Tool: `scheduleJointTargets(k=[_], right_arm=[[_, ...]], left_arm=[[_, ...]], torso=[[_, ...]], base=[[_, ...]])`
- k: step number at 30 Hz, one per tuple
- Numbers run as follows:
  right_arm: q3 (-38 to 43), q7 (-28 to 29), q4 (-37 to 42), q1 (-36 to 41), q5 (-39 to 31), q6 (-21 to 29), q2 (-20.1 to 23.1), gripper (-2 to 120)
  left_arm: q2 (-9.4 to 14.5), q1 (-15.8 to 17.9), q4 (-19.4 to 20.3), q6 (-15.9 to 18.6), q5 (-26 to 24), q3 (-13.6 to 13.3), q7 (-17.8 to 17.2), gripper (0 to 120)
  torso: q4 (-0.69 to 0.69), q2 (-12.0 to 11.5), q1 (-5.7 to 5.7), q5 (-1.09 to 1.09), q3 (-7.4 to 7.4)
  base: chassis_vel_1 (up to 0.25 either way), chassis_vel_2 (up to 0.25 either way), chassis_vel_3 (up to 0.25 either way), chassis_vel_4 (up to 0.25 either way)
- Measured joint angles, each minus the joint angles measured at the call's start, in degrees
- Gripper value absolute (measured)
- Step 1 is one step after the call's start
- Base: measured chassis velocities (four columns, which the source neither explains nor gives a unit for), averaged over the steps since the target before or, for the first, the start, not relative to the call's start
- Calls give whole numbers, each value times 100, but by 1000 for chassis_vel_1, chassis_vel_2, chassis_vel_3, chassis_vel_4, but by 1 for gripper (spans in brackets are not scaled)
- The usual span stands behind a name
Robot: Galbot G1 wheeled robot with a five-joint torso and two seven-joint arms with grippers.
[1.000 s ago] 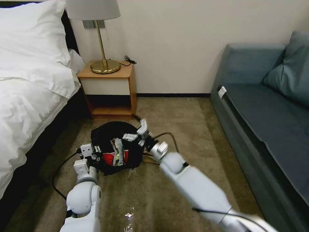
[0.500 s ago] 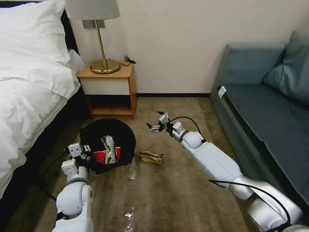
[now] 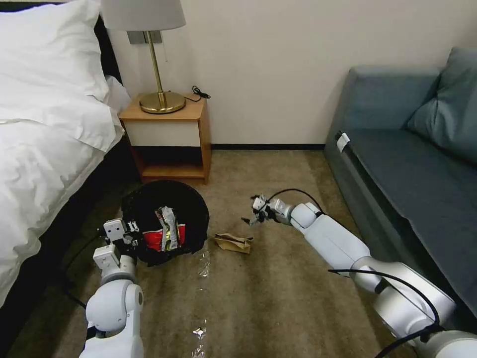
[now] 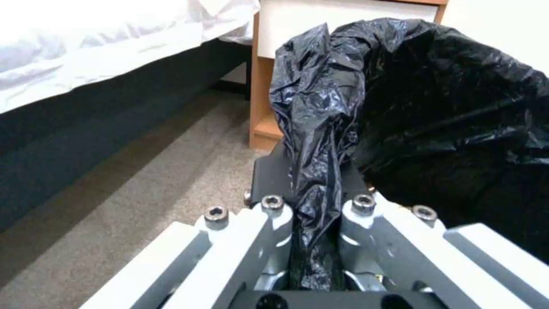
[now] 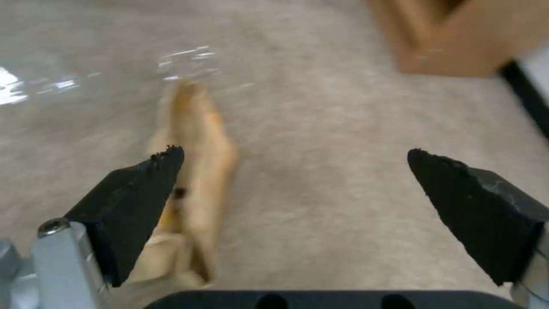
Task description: Pick up the trash bin, then pick up the garbage on the floor and place it into the trash bin.
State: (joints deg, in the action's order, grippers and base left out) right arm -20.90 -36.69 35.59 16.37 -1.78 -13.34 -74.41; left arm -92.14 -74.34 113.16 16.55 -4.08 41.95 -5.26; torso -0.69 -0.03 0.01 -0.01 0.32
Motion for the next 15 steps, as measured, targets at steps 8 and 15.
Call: scheduleJointTargets(k=[8, 15], right_arm=[[-73, -520, -326, 116, 105, -226, -194, 100], [-39, -630, -798, 182, 205, -332, -395, 100]], left_arm=[[0, 44, -67, -13, 40, -56, -13, 5], [0, 10, -69, -18, 61, -128, -23, 5]], torso=[[0, 0, 0, 0, 0], [0, 0, 0, -1, 0]], base=[[0, 0, 0, 0], [0, 0, 0, 0]])
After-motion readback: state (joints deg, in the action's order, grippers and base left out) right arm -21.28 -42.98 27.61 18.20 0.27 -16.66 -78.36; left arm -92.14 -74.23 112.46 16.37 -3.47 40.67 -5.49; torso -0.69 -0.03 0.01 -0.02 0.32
